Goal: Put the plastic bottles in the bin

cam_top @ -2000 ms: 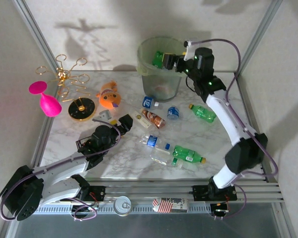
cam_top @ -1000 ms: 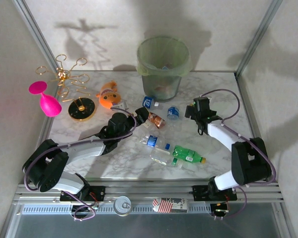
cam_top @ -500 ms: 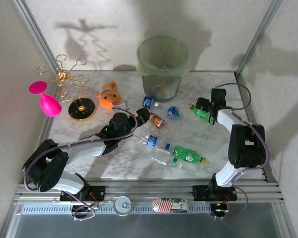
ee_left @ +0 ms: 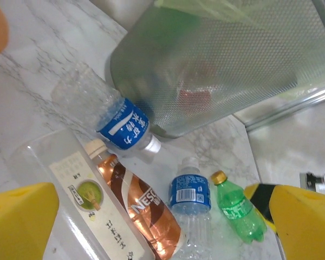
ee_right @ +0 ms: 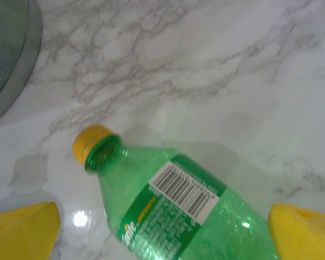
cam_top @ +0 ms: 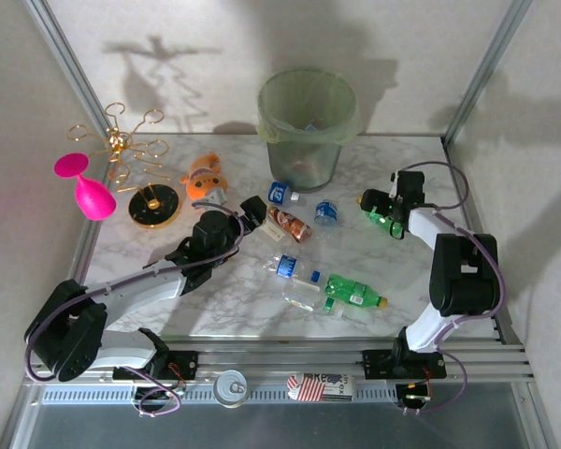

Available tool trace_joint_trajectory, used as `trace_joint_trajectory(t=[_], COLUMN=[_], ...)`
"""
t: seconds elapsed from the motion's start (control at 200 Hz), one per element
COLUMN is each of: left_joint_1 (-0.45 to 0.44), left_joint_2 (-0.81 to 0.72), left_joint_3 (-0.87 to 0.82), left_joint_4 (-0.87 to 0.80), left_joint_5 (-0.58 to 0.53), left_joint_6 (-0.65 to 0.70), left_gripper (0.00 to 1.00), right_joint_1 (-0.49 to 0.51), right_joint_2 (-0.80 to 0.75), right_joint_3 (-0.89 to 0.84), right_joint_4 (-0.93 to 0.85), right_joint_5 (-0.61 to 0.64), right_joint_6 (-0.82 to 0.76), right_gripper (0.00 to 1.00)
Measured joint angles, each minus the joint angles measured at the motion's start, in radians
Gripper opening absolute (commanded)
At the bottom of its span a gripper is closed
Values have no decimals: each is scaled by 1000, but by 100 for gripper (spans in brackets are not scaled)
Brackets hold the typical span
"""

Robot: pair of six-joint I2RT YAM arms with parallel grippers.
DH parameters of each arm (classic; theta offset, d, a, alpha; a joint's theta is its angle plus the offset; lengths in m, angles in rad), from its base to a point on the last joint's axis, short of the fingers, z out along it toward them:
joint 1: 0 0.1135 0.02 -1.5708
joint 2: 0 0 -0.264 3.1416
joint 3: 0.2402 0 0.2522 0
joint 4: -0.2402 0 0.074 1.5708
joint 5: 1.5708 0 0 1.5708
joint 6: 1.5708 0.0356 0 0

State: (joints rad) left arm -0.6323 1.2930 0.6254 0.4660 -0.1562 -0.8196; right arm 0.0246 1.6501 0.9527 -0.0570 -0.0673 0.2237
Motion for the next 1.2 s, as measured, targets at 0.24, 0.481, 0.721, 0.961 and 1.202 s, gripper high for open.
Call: trace_joint_trajectory(t=[0.24, 0.481, 0.721, 0.961, 1.202], left_joint_1=[2, 2, 2, 2, 2], left_joint_2=[-11, -19, -53, -56, -56], left_joint_3=[-35, -45, -72, -74, -80], left_joint_4=[0, 2, 0, 0, 2], left_joint_5=[-18, -17, -21, -24, -24], left_joint_6=[-21, -42, -50, -50, -50], left_gripper=[100, 100, 100, 100, 100], right_joint_1=[27, 46, 47, 47, 46], right_joint_2=[-76, -57, 23, 67, 67], right_joint_3=[-65, -76, -68, -48, -36], right_joint_4=[-7, -10, -11, -13, -11], right_joint_5=[-23, -8, 15, 22, 34], right_joint_6=[17, 23, 31, 55, 66], right_gripper=[96, 91, 90, 89, 73])
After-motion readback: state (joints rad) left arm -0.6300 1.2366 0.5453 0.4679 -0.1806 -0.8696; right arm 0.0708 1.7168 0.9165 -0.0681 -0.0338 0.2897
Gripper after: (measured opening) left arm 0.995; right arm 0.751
